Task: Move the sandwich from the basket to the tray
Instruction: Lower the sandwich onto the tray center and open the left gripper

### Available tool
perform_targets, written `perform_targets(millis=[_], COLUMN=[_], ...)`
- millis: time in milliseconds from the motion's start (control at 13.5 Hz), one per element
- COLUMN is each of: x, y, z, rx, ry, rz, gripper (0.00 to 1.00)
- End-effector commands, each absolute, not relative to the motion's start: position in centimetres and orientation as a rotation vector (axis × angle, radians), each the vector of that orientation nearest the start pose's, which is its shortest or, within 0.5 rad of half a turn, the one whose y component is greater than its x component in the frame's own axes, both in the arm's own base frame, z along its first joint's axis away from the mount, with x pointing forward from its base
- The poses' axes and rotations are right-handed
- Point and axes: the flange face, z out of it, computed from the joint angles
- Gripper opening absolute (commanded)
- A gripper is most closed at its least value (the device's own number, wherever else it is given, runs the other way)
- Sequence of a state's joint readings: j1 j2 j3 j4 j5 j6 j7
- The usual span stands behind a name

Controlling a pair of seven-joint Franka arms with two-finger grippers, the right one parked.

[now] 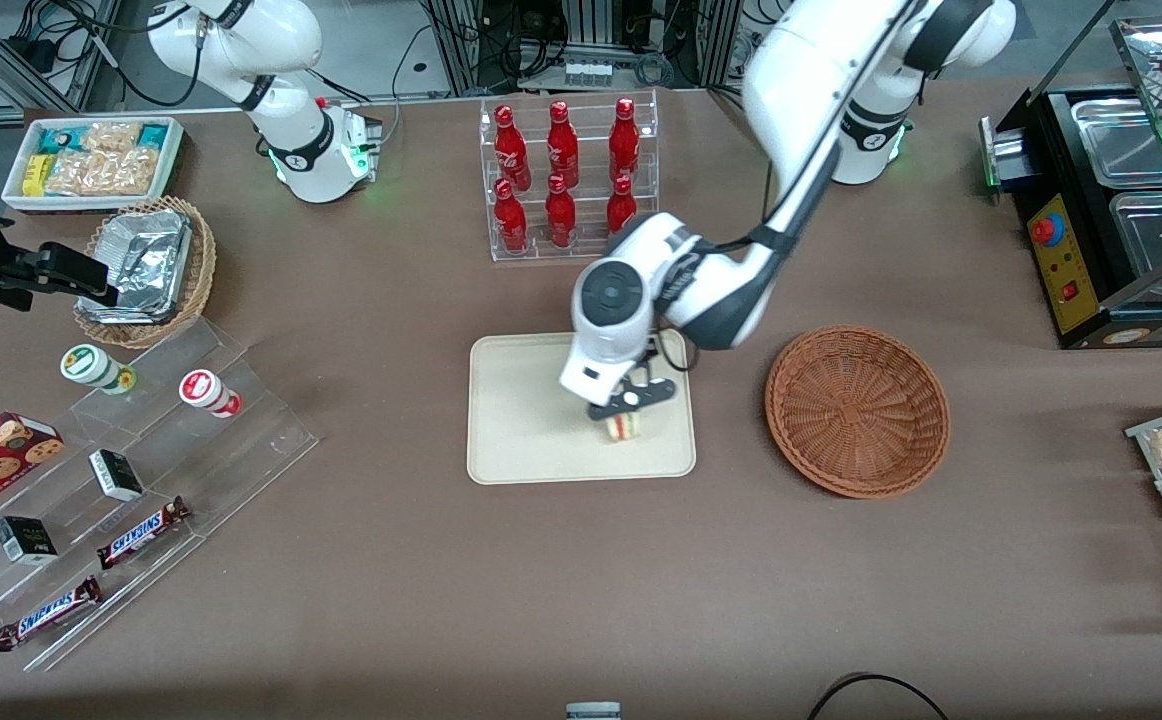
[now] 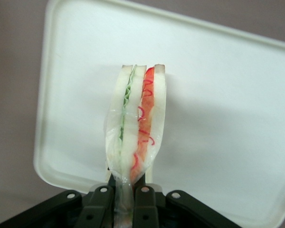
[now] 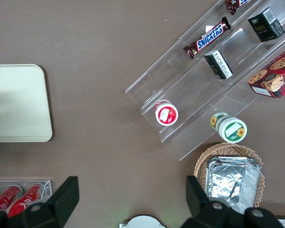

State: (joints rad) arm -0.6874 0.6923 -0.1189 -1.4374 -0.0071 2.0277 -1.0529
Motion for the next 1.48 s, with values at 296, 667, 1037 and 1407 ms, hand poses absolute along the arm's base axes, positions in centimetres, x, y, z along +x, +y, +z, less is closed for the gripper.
perform_targets(millis=[296,667,1037,1407], x=[50.1,51.4,51.6,52.6], y=[-54.3,-54.3,-54.1,-53.9], z=[26.6,26.5,25.1,27.5], rx=[-3.102,-3.158,-3.143,-3.171], ry=[-0.424,-0.343,-0.349,-0.379], rz=[0.162,0.105,0.121,0.1], gripper=[0.0,0.0,0.0,1.0])
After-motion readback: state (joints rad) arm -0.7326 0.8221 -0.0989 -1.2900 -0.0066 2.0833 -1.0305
